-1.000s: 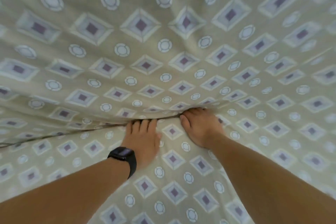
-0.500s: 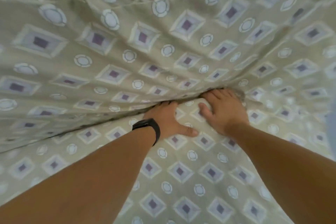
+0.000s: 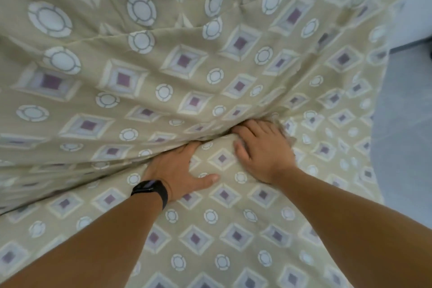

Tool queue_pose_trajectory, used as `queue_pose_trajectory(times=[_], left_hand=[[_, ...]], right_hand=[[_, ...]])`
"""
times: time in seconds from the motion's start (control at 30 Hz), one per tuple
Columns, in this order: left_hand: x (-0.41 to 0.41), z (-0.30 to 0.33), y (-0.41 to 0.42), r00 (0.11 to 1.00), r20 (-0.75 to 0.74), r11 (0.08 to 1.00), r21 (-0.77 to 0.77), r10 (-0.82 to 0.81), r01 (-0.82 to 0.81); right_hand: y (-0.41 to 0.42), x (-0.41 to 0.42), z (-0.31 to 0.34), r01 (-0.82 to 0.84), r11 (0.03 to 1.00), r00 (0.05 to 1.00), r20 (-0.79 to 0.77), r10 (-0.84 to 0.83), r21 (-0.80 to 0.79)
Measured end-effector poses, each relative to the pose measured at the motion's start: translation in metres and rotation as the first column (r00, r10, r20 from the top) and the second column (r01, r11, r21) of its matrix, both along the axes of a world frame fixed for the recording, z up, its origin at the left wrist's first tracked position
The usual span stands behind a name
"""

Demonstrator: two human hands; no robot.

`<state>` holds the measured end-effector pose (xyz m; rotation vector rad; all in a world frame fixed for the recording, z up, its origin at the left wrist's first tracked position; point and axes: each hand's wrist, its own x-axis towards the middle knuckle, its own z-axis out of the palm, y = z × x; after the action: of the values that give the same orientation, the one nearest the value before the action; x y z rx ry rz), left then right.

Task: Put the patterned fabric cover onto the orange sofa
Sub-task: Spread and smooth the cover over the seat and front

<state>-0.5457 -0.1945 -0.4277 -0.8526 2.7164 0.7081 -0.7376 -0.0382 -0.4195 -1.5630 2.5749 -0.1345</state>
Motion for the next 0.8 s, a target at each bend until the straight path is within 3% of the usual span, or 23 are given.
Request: queue_pose_trajectory(times=[0.1, 0.17, 0.33, 0.57, 0.8], left_hand=[[0.0, 0.003, 0.002, 1.0, 0.02, 1.0, -0.02, -0.012, 0.013], [0.001, 0.003, 0.003, 0.999, 0.009, 0.999, -0.043, -0.03, 0.031], [-0.016, 0.012, 0.01, 0.963, -0.059, 0.955, -0.159, -0.262, 0.25], [-0.145, 0.002, 0.075, 0.975, -0.173, 0.963, -0.253, -0.141, 0.094], [-0.153, -0.024, 0.066, 0.954, -0.264, 0.978, -0.185, -0.142, 0.094]], right_hand=[[0.055, -0.023, 0.004, 0.299, 0.949, 0.954, -0.003, -0.301, -0.097], [0.064, -0.032, 0.0, 0.377, 0.921, 0.924, -0.025, -0.382, -0.1], [0.052, -0.055, -0.009, 0.326, 0.944, 0.944, -0.044, -0.328, -0.044], [0.043, -0.085, -0.017, 0.366, 0.926, 0.929, -0.028, -0.37, -0.095], [0.034, -0.1, -0.019, 0.346, 0.934, 0.938, 0.036, -0.345, -0.085]])
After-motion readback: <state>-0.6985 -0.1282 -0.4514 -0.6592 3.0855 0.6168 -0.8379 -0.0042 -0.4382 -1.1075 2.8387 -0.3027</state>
